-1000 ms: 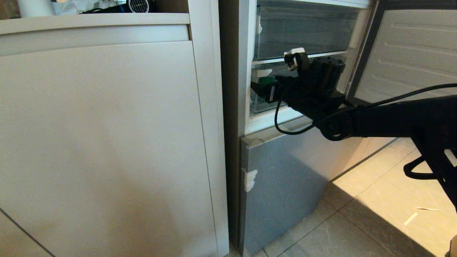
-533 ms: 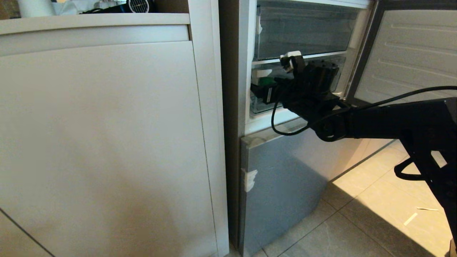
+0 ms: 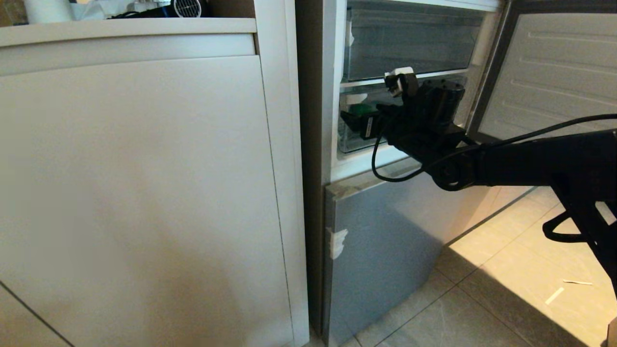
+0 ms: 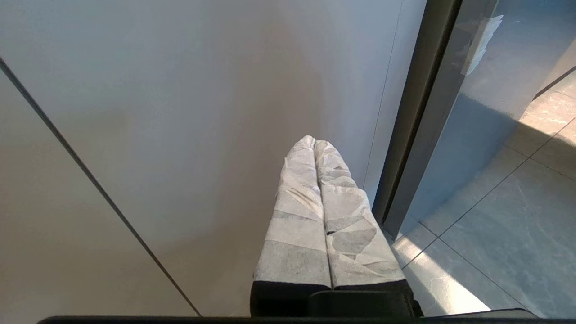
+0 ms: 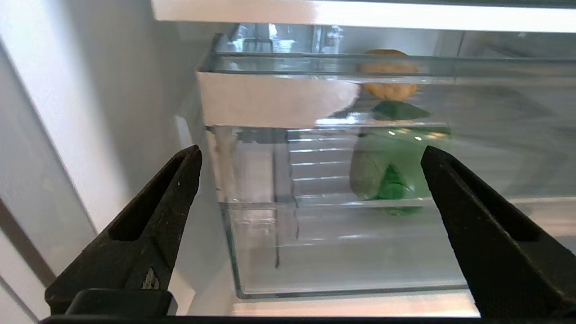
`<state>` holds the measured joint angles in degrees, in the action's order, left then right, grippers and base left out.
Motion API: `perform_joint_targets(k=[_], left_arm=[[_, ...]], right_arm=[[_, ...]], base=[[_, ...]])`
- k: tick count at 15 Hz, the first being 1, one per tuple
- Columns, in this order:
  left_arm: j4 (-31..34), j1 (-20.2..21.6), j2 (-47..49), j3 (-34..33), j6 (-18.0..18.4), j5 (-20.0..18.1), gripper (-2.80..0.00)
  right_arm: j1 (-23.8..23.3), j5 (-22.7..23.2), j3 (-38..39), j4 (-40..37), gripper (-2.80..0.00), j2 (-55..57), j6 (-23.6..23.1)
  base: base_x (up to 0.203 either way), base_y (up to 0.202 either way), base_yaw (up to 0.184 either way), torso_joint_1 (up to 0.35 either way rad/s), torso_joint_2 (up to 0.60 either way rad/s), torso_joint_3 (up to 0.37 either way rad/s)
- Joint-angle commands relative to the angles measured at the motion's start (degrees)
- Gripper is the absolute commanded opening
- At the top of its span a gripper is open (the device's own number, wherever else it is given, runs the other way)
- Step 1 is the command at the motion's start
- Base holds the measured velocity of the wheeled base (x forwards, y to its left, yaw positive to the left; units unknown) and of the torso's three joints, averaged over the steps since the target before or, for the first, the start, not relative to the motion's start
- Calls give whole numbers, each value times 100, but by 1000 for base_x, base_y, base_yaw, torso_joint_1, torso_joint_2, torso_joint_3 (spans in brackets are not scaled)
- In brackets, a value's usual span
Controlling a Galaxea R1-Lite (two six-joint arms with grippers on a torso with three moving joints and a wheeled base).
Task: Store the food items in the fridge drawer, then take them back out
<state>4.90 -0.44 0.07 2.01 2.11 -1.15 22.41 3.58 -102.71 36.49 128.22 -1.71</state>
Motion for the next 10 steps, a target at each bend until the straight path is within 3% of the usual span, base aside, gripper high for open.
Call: perform_joint_targets(k=[1,10], left_arm=[[2,0,1,1,0,0,-280],[2,0,6,1,0,0,-280]], right_arm=[[-18,-64,15,24,0,-43,-5],[-27,-323,247,33,0,-188,-31]], base=[[0,0,0,0,0,0],[0,0,0,0,0,0]])
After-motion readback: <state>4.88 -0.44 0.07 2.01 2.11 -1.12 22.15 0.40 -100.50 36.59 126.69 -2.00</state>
